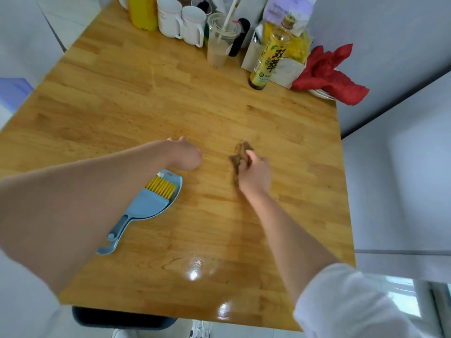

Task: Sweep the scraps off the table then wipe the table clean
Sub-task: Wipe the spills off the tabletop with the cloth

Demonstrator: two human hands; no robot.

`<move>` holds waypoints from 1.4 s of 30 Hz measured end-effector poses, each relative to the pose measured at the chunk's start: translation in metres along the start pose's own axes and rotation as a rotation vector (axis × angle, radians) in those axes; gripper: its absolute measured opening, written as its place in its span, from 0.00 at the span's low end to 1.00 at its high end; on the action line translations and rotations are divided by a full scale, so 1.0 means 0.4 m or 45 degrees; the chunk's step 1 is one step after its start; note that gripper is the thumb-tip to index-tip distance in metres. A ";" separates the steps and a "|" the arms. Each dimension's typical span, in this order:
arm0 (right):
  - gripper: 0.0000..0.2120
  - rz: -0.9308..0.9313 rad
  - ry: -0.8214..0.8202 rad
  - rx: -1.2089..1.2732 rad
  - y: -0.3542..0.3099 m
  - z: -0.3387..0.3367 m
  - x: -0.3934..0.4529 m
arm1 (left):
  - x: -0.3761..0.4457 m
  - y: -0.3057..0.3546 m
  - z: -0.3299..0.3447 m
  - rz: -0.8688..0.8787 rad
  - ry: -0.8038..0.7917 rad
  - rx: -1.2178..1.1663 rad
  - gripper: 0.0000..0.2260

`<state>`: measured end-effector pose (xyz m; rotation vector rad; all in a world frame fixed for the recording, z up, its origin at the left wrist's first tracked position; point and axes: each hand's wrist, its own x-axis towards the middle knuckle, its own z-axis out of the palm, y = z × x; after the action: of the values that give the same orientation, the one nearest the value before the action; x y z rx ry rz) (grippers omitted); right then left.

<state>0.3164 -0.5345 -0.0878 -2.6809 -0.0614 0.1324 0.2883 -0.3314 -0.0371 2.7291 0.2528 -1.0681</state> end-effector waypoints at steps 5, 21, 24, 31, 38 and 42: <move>0.14 -0.707 -0.472 0.016 0.093 0.036 -0.513 | -0.014 -0.011 -0.004 0.062 -0.040 0.030 0.24; 0.15 -0.491 -0.504 0.042 0.156 -0.042 -0.585 | -0.128 0.203 0.169 0.412 -0.084 0.305 0.28; 0.16 0.258 0.013 0.036 0.261 -0.136 -0.419 | -0.141 0.210 0.176 0.384 -0.059 0.329 0.32; 0.15 -0.534 -0.500 0.148 0.053 0.056 -0.723 | -0.170 0.232 0.170 0.322 -0.058 0.325 0.36; 0.16 0.383 0.132 0.044 0.439 -0.200 -0.542 | -0.160 0.224 0.183 0.334 -0.055 0.298 0.35; 0.14 0.432 0.326 0.071 0.369 -0.113 -0.576 | -0.143 0.225 0.190 0.338 -0.037 0.333 0.36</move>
<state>0.0954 -0.7015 -0.0933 -2.6069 0.4702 -0.1030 0.2180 -0.4419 -0.0416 2.8602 -0.2657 -1.1314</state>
